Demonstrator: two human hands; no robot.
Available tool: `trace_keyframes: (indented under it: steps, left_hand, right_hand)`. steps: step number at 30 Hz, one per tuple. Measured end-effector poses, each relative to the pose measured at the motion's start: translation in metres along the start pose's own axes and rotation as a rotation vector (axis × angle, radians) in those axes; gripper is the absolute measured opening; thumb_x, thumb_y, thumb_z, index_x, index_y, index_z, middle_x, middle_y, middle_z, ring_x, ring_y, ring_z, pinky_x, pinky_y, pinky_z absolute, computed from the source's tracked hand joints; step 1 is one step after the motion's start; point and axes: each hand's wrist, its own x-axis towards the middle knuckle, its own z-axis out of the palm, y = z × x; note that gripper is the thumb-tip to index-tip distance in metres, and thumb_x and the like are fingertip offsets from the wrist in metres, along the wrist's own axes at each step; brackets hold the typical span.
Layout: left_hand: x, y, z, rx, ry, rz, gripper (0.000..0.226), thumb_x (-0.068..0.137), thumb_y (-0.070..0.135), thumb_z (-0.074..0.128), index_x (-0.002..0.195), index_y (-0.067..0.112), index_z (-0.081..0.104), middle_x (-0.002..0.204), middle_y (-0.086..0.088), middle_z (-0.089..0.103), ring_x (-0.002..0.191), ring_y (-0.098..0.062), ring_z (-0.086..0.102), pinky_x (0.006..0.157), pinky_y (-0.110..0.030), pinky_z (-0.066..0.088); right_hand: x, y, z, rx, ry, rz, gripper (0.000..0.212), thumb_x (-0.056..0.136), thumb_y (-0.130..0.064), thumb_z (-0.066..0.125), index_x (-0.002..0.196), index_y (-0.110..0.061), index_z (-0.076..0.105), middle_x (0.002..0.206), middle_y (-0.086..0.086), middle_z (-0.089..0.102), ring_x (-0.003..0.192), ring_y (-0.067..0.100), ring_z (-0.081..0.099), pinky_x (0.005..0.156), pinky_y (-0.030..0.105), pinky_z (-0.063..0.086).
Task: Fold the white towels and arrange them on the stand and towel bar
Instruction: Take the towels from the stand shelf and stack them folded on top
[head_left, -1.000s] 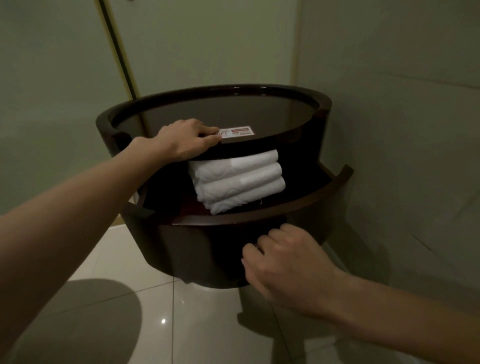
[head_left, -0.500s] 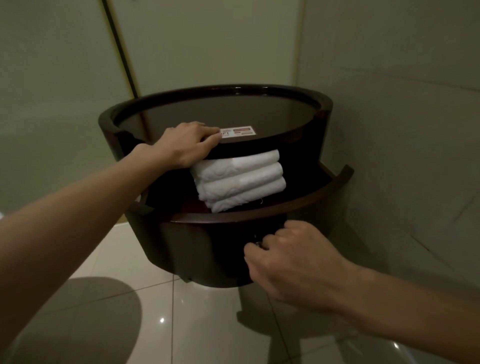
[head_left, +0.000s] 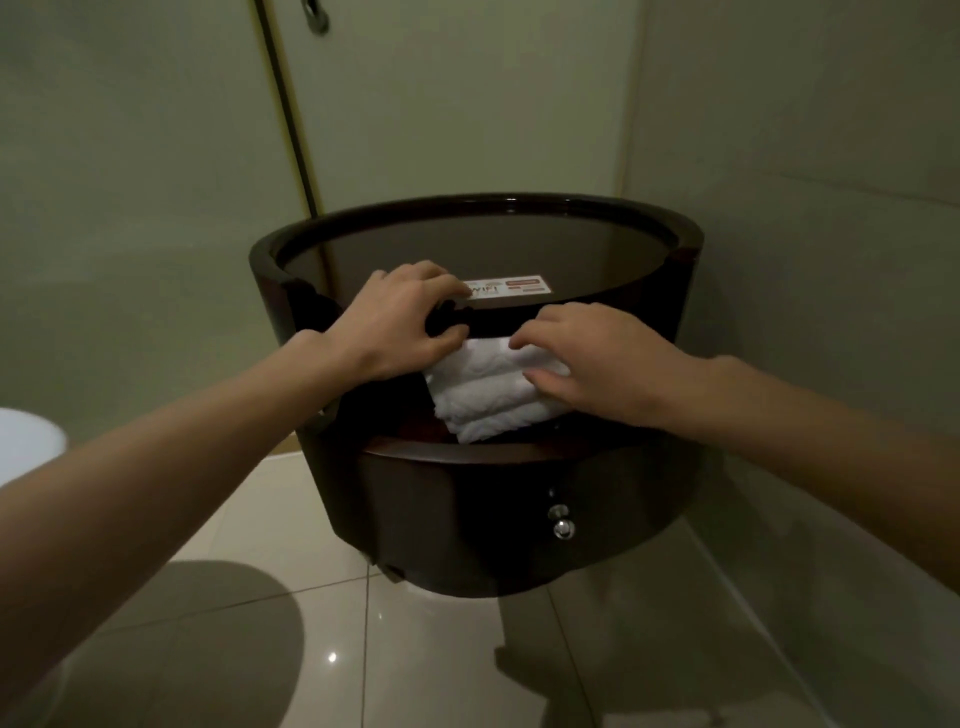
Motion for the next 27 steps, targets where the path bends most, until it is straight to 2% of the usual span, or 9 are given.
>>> trace_keyframes:
  steps: [2, 4, 7, 9, 12, 18, 22, 24, 27]
  left_hand:
    - [-0.004, 0.002, 0.001, 0.024, -0.010, 0.030, 0.048, 0.080, 0.043, 0.061, 0.122, 0.022, 0.056, 0.126, -0.006, 0.056, 0.110, -0.026, 0.055, 0.092, -0.047, 0.046]
    - [-0.007, 0.004, 0.001, 0.035, -0.022, 0.050, 0.052, 0.078, 0.047, 0.063, 0.123, 0.023, 0.052, 0.129, -0.005, 0.053, 0.113, -0.024, 0.053, 0.093, -0.046, 0.046]
    - [-0.013, 0.004, 0.003, 0.051, -0.017, 0.089, 0.047, 0.075, 0.051, 0.063, 0.113, 0.025, 0.052, 0.132, -0.005, 0.049, 0.115, -0.026, 0.051, 0.092, -0.044, 0.044]
    - [-0.015, 0.005, 0.007, 0.135, -0.036, 0.107, 0.046, 0.074, 0.055, 0.065, 0.109, 0.027, 0.057, 0.136, -0.006, 0.046, 0.123, -0.027, 0.045, 0.096, -0.043, 0.040]
    - [-0.015, 0.008, 0.012, 0.258, -0.048, 0.116, 0.054, 0.073, 0.056, 0.067, 0.116, 0.026, 0.059, 0.141, -0.009, 0.041, 0.129, -0.028, 0.038, 0.100, -0.044, 0.034]
    - [-0.011, 0.019, 0.015, 0.393, -0.080, 0.085, 0.045, 0.077, 0.039, 0.068, 0.115, 0.017, 0.060, 0.150, -0.013, 0.028, 0.135, -0.031, 0.028, 0.105, -0.044, 0.026]
    - [-0.008, 0.026, 0.010, 0.400, -0.108, 0.097, 0.043, 0.074, 0.035, 0.069, 0.112, 0.015, 0.064, 0.153, -0.014, 0.023, 0.138, -0.030, 0.023, 0.107, -0.044, 0.023]
    - [-0.010, 0.024, 0.007, 0.374, -0.105, 0.105, 0.040, 0.075, 0.036, 0.069, 0.110, 0.017, 0.065, 0.154, -0.012, 0.023, 0.138, -0.028, 0.022, 0.108, -0.045, 0.022]
    - [-0.017, 0.022, 0.004, 0.279, -0.065, 0.120, 0.032, 0.075, 0.035, 0.069, 0.102, 0.017, 0.068, 0.149, -0.009, 0.031, 0.135, -0.026, 0.027, 0.107, -0.043, 0.022]
  right_hand:
    - [0.010, 0.012, 0.006, -0.031, -0.133, 0.051, 0.036, 0.091, -0.033, 0.056, 0.126, -0.024, 0.056, 0.114, 0.002, 0.058, 0.100, 0.022, 0.058, 0.082, 0.040, 0.050]
    - [0.016, 0.018, 0.011, -0.100, -0.168, 0.055, 0.032, 0.091, -0.031, 0.053, 0.122, -0.023, 0.057, 0.110, 0.003, 0.055, 0.097, 0.022, 0.057, 0.078, 0.040, 0.050]
    - [0.021, 0.018, 0.020, -0.233, -0.096, 0.013, 0.022, 0.093, -0.027, 0.047, 0.108, -0.017, 0.060, 0.102, 0.004, 0.057, 0.089, 0.024, 0.058, 0.069, 0.038, 0.048]
    - [0.024, 0.016, 0.025, -0.307, -0.057, -0.035, 0.017, 0.093, -0.026, 0.045, 0.097, -0.015, 0.058, 0.097, 0.005, 0.058, 0.085, 0.025, 0.059, 0.062, 0.035, 0.040]
    - [0.030, 0.014, 0.029, -0.364, -0.034, -0.068, 0.015, 0.093, -0.023, 0.045, 0.090, -0.014, 0.057, 0.093, 0.005, 0.060, 0.082, 0.026, 0.060, 0.058, 0.032, 0.033]
    - [0.037, 0.009, 0.035, -0.416, -0.037, -0.096, 0.009, 0.092, -0.016, 0.050, 0.089, -0.012, 0.058, 0.093, 0.007, 0.064, 0.082, 0.028, 0.063, 0.057, 0.034, 0.032]
    - [0.034, 0.009, 0.032, -0.390, -0.016, -0.102, 0.015, 0.094, -0.025, 0.048, 0.096, -0.012, 0.056, 0.099, 0.006, 0.062, 0.088, 0.027, 0.062, 0.059, 0.033, 0.033]
    - [0.028, 0.010, 0.029, -0.379, 0.006, -0.095, 0.021, 0.094, -0.032, 0.049, 0.100, -0.013, 0.055, 0.101, 0.006, 0.061, 0.090, 0.027, 0.061, 0.061, 0.033, 0.033]
    - [0.019, 0.013, 0.021, -0.380, 0.047, -0.108, 0.021, 0.090, -0.030, 0.054, 0.100, -0.011, 0.056, 0.098, 0.009, 0.060, 0.086, 0.028, 0.058, 0.061, 0.034, 0.033]
